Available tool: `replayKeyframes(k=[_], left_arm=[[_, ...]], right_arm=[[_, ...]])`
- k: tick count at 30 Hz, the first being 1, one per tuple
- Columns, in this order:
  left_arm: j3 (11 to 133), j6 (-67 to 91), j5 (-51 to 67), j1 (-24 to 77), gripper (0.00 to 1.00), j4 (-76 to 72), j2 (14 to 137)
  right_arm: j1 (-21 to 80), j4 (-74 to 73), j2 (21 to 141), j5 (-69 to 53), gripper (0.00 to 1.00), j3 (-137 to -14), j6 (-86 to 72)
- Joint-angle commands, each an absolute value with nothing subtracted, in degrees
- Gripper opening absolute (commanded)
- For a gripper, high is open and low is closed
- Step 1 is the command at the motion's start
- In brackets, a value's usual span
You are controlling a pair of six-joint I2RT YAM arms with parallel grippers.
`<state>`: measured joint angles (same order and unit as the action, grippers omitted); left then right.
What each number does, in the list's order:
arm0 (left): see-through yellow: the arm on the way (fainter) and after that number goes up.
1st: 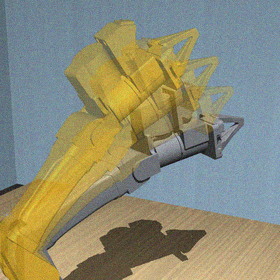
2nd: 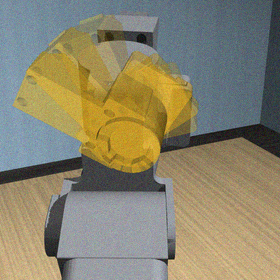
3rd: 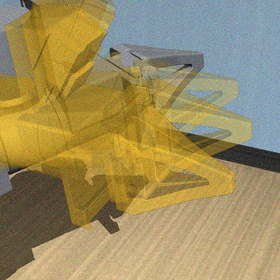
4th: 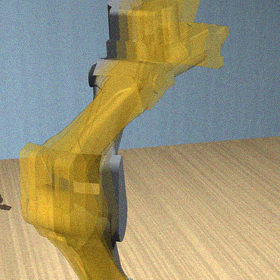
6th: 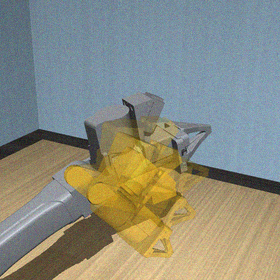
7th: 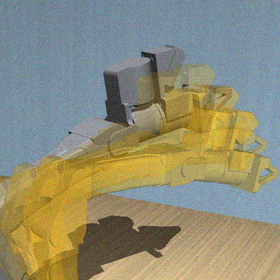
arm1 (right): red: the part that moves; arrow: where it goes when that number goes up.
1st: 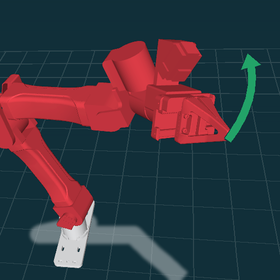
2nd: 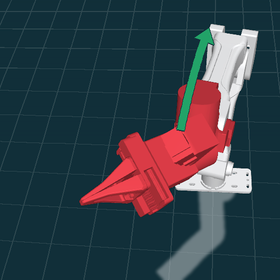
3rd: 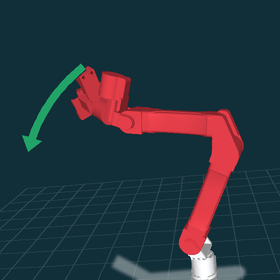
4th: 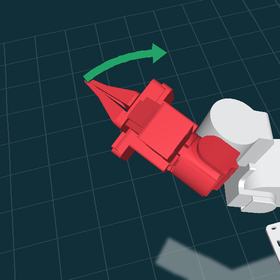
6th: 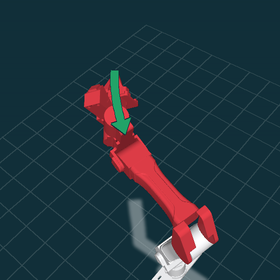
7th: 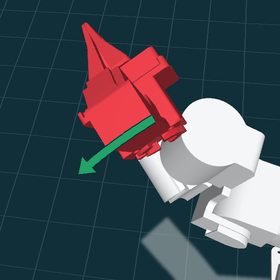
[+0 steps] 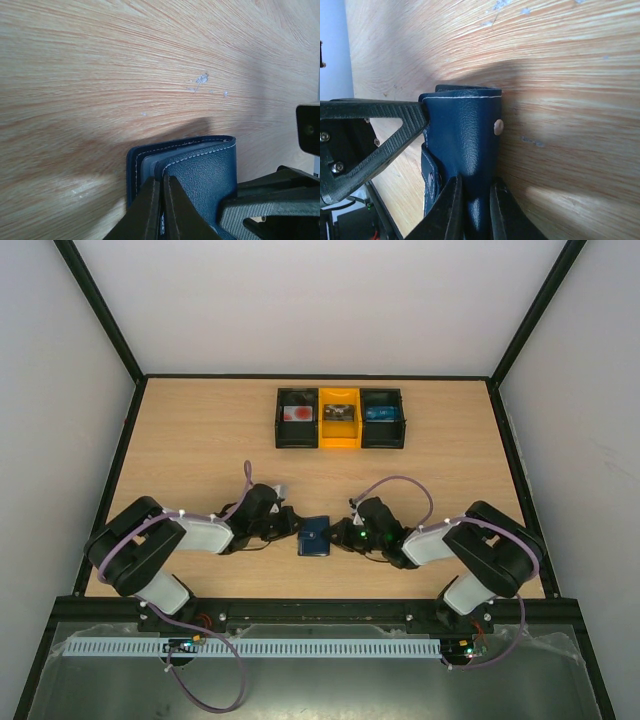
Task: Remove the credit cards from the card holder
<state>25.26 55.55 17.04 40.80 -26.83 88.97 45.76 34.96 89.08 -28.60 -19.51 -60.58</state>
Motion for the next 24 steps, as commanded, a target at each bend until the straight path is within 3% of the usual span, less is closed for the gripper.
replayKeyframes(k=[1, 9, 19, 24], left_arm=[[24.22, 55.43, 19.06, 42.01, 0.02, -26.43, 89.39], [25.07, 54.80, 18.18, 42.01, 0.05, -22.79, 87.44], [32.11, 48.42, 8.78, 43.22, 0.50, -2.65, 74.51], [35.40, 46.54, 6.11, 45.35, 0.60, 3.17, 70.01]], right_arm=[[47.55, 38.02, 89.86, -28.54, 0.04, -17.72, -61.70], [47.50, 34.71, 84.83, -26.66, 0.02, -17.81, -61.34], [47.56, 22.63, 74.21, -22.96, 0.02, -18.74, -59.73], [47.57, 19.28, 71.73, -22.40, 0.02, -20.24, -59.63]])
